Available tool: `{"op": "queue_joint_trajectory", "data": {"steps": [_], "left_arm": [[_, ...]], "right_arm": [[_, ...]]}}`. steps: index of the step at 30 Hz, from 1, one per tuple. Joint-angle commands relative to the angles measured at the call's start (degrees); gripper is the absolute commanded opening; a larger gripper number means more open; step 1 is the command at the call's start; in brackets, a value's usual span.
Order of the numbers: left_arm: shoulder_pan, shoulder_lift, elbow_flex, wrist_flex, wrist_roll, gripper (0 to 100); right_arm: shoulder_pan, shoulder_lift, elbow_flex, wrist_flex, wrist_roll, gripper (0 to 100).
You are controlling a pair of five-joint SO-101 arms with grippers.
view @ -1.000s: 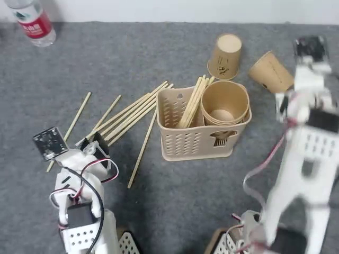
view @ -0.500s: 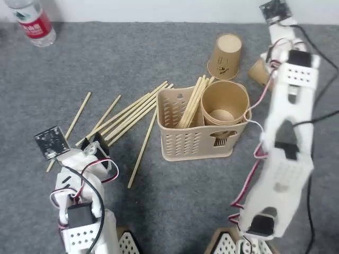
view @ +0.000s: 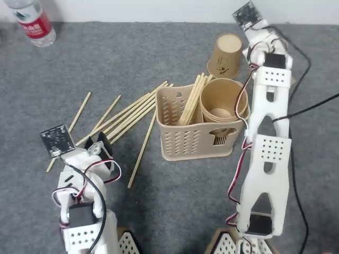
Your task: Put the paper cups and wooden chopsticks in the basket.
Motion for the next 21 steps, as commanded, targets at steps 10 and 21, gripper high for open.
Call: {"op": "queue_joint_trajectory", "data": {"steps": [10, 21], "left_arm": [[0.3, -0.9, -0.2, 0.4, -0.5, 11], [0.4, -0.9, -0.2, 0.3, -0.5, 11]], "right_arm": [[6.1, 2.2, -7.3, 11.7, 1.0, 0.7], [11.0, -2.0, -20.8, 44.0, 6.0, 0.7]]}}
